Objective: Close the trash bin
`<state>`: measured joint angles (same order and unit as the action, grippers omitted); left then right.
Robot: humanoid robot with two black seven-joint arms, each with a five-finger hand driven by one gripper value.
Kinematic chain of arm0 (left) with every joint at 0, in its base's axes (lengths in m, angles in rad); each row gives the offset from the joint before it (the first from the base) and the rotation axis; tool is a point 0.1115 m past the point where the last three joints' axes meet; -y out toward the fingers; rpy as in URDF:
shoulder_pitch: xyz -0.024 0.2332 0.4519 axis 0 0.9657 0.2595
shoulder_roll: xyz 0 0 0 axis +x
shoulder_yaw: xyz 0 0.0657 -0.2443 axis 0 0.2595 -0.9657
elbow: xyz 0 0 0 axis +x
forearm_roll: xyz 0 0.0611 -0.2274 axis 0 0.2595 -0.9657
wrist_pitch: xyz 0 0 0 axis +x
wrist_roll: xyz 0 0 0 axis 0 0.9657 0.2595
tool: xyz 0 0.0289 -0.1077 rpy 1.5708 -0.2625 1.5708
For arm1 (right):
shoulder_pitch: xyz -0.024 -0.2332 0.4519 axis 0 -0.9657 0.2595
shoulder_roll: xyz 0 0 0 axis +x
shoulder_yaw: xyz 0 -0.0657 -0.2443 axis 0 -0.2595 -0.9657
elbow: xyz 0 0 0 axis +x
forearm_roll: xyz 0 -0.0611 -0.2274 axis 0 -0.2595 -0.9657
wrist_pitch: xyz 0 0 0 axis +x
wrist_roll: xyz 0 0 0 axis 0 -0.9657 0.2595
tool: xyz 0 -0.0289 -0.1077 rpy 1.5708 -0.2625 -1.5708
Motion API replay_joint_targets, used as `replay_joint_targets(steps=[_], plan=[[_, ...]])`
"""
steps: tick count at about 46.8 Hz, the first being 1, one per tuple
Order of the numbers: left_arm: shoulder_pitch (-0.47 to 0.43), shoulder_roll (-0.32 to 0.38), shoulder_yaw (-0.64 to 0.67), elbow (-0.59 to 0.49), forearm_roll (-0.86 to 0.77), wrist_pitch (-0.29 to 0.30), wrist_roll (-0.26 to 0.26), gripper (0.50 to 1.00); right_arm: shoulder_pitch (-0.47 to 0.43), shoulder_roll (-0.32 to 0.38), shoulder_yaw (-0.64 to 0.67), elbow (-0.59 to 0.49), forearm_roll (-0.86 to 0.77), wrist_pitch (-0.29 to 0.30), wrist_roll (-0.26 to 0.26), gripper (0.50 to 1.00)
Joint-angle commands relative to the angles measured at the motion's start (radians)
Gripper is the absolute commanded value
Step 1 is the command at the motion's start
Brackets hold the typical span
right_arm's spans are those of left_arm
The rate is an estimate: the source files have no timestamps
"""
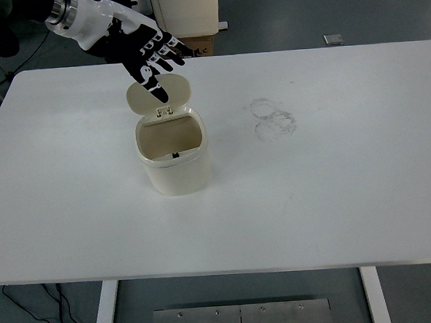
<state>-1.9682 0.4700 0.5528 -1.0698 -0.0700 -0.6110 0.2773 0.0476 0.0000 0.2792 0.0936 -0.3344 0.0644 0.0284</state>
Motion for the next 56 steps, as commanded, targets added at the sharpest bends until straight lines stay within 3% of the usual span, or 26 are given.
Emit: replay_joint_targets(steps=[1, 8, 17, 23, 56], plan=[[-0.001, -0.004, -0.001, -0.021, -0.001, 0.0, 0.002, 1.0, 0.0, 0.0, 0.0, 0.0, 0.0, 0.0, -0.001, 0.991], [-0.003, -0.002, 0.001, -0.039, -0.001, 0.0, 0.057, 1.0, 0.0, 0.0, 0.0, 0.0, 0.0, 0.0, -0.001, 0.991], [-0.001, -0.002, 0.002, -0.045, 0.001, 0.0, 0.071, 1.0, 0.0, 0.0, 0.0, 0.0, 0.0, 0.0, -0.001, 0.991], [-0.001, 0.001, 0.002, -0.076, 0.001, 0.0, 0.108, 1.0, 0.0, 0.0, 0.0, 0.0, 0.0, 0.0, -0.001, 0.991], [0.003, 0.002, 0.058, -0.16, 0.001, 0.0, 0.131, 1.0, 0.0, 0.0, 0.0, 0.0, 0.0, 0.0, -0.001, 0.991]])
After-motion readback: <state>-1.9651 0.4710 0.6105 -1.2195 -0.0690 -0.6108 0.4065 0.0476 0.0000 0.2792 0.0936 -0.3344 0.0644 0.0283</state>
